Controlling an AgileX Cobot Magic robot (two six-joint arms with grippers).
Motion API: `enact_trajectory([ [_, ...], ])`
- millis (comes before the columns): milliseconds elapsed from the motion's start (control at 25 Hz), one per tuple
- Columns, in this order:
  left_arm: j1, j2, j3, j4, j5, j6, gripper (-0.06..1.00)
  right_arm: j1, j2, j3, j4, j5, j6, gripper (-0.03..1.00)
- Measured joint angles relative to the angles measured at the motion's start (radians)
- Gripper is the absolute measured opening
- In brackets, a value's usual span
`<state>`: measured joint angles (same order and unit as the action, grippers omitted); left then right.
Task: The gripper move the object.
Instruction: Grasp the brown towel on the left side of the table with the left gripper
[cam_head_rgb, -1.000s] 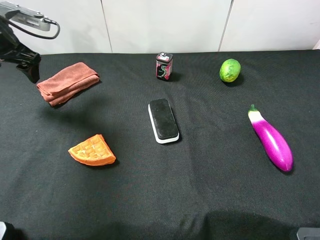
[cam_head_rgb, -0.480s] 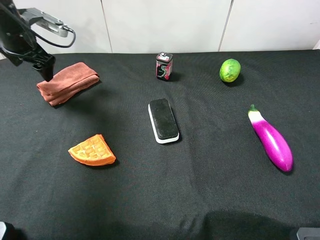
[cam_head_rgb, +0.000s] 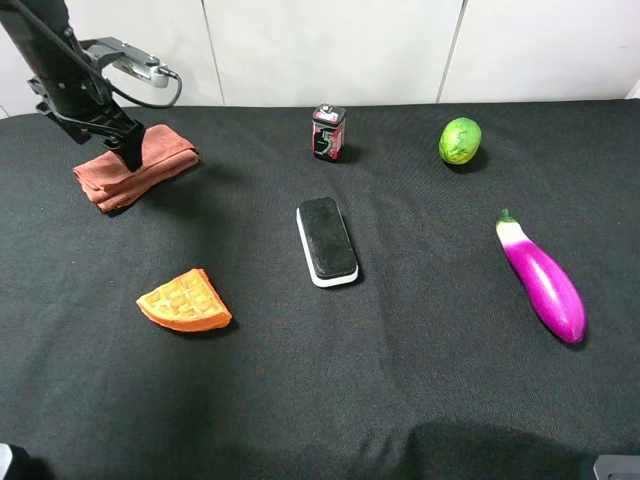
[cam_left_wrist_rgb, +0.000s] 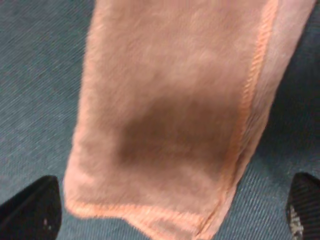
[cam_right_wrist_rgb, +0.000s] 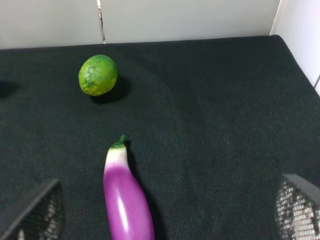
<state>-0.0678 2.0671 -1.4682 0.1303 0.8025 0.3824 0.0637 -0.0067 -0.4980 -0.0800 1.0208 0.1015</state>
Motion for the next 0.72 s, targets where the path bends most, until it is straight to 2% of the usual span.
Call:
enact_trajectory([
  [440, 0.0, 0.067, -0.009, -0.002, -0.016, 0.042, 0.93, 0.0, 0.0, 0.0, 0.0, 0.0, 0.0, 0.64],
  [720, 0.0, 0.113, -0.076, -0.002, -0.015, 0.063, 0.93, 0.0, 0.0, 0.0, 0.0, 0.0, 0.0, 0.64],
])
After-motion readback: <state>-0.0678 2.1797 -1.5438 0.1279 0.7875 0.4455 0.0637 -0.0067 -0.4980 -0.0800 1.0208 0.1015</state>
